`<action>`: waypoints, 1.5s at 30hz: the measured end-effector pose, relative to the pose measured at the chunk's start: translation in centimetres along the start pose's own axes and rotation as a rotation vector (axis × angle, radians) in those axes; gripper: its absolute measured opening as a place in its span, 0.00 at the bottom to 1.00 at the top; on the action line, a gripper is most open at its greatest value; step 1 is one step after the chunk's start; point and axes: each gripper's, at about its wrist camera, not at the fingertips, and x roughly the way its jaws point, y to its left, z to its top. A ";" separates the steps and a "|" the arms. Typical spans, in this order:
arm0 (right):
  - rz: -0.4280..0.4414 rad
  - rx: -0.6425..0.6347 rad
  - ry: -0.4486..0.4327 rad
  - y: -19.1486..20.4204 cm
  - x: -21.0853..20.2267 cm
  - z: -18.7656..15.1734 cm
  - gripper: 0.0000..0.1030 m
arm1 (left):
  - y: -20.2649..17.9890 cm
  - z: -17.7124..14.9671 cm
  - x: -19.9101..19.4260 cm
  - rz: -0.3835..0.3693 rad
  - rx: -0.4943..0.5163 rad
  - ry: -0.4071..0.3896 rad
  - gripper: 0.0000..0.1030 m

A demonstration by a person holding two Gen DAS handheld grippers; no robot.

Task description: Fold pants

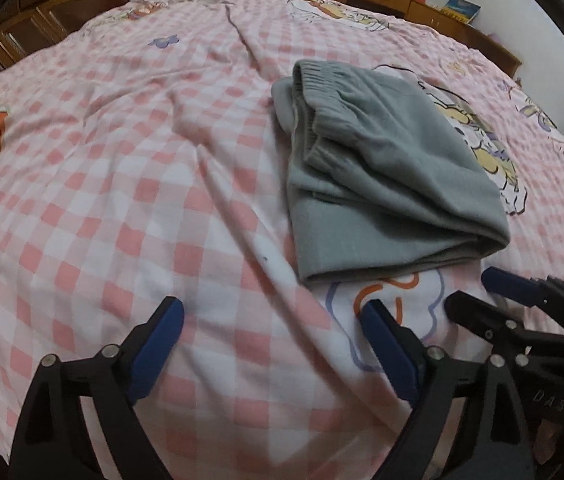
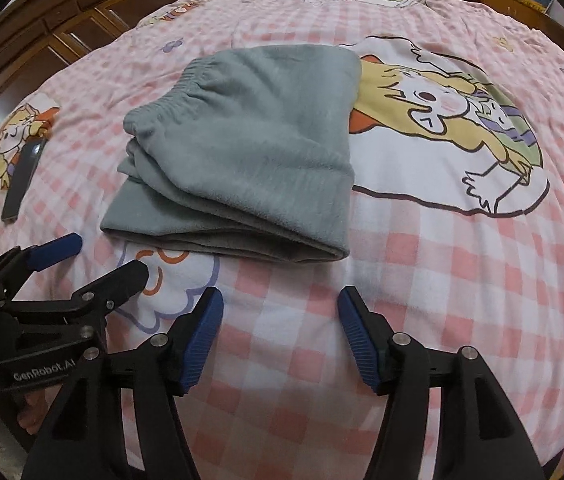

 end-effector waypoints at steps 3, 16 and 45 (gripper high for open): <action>-0.001 0.011 0.000 -0.1 0.0 -0.1 0.60 | -0.3 0.1 0.3 0.012 0.008 0.001 0.94; 0.010 0.019 0.006 -0.2 0.3 0.1 0.60 | -0.2 0.2 0.4 0.014 0.009 0.014 0.95; 0.035 0.061 0.016 -0.6 0.6 0.4 0.61 | 0.1 0.1 0.5 -0.002 0.006 -0.002 0.94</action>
